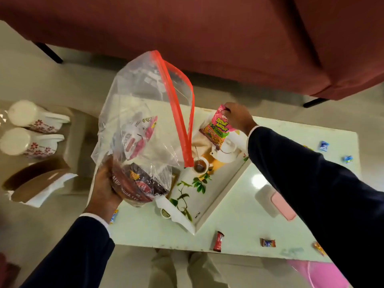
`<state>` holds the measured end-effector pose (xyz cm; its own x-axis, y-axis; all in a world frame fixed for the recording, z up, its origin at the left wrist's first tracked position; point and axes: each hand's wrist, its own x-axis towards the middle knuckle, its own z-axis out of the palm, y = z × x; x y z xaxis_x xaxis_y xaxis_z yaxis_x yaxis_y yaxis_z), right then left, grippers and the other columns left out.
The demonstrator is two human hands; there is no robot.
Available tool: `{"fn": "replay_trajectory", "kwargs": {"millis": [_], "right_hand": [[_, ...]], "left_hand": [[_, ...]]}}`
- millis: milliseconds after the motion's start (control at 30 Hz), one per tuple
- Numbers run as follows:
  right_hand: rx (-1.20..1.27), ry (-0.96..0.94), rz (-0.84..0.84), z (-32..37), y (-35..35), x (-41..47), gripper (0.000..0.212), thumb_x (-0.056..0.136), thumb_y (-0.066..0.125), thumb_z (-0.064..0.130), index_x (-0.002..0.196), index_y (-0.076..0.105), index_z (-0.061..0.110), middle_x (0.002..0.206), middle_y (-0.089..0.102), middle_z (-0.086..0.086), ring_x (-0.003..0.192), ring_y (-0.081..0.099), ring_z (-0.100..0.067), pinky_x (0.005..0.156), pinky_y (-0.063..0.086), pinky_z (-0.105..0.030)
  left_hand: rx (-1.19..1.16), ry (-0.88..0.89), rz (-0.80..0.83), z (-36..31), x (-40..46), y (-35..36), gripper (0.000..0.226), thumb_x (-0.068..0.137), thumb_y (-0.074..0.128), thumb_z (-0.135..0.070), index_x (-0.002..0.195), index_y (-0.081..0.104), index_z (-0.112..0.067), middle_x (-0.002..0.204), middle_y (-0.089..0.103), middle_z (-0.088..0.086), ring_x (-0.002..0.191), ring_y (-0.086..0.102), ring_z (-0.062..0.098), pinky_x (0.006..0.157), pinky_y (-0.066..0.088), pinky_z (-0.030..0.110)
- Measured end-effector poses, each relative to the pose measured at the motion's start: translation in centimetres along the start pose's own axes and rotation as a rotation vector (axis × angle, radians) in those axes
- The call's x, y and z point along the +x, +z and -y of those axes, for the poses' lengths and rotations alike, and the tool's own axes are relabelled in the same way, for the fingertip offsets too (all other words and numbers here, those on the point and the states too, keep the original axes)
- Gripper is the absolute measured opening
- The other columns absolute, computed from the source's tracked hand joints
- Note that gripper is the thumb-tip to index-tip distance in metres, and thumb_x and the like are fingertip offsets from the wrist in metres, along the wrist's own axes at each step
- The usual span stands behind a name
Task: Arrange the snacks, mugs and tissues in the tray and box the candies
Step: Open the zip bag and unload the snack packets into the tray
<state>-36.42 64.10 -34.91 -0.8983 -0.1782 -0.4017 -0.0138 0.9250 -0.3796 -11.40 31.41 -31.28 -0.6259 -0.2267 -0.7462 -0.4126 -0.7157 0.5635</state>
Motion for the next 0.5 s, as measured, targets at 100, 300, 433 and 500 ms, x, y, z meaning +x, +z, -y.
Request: {"fn": "replay_trajectory", "kwargs": {"millis": [100,300,433,500], "right_hand": [[0.105,0.06,0.008,0.0,0.2,1.5,0.033,0.096,0.058,0.032,0.117,0.059,0.007,0.111,0.066,-0.011,0.096,0.062,-0.029,0.074,0.039,-0.027],[-0.057,0.042,0.227,-1.4,-0.7,1.4,0.088,0.062,0.092,0.027,0.132,0.043,0.008,0.122,0.06,-0.013,0.107,0.061,-0.033,0.09,0.054,-0.042],[0.03,0.054,0.205,-1.6,0.3,1.3,0.077,0.067,0.09,0.024,0.129,0.049,0.008,0.122,0.062,-0.013,0.108,0.061,-0.032,0.08,0.049,-0.033],[0.095,0.062,0.165,-1.6,0.9,1.3,0.073,0.067,0.09,0.023,0.127,0.051,0.009,0.12,0.063,-0.012,0.105,0.062,-0.03,0.075,0.046,-0.029]], "left_hand": [[-0.002,0.016,0.028,0.6,0.7,0.1,0.059,0.096,0.049,-0.046,0.145,0.054,-0.014,0.125,0.071,0.01,0.11,0.072,0.026,0.085,0.062,0.043],[-0.02,0.002,0.055,1.0,1.5,0.2,0.059,0.098,0.05,-0.045,0.147,0.052,-0.013,0.138,0.062,0.017,0.117,0.068,0.032,0.08,0.062,0.045],[-0.003,-0.001,0.061,1.0,1.6,0.4,0.063,0.091,0.059,-0.046,0.144,0.055,-0.013,0.135,0.064,0.016,0.114,0.07,0.031,0.078,0.062,0.045],[0.008,-0.01,0.075,1.0,1.6,0.6,0.07,0.077,0.073,-0.05,0.137,0.062,-0.015,0.132,0.066,0.014,0.111,0.071,0.03,0.077,0.062,0.044]]}}
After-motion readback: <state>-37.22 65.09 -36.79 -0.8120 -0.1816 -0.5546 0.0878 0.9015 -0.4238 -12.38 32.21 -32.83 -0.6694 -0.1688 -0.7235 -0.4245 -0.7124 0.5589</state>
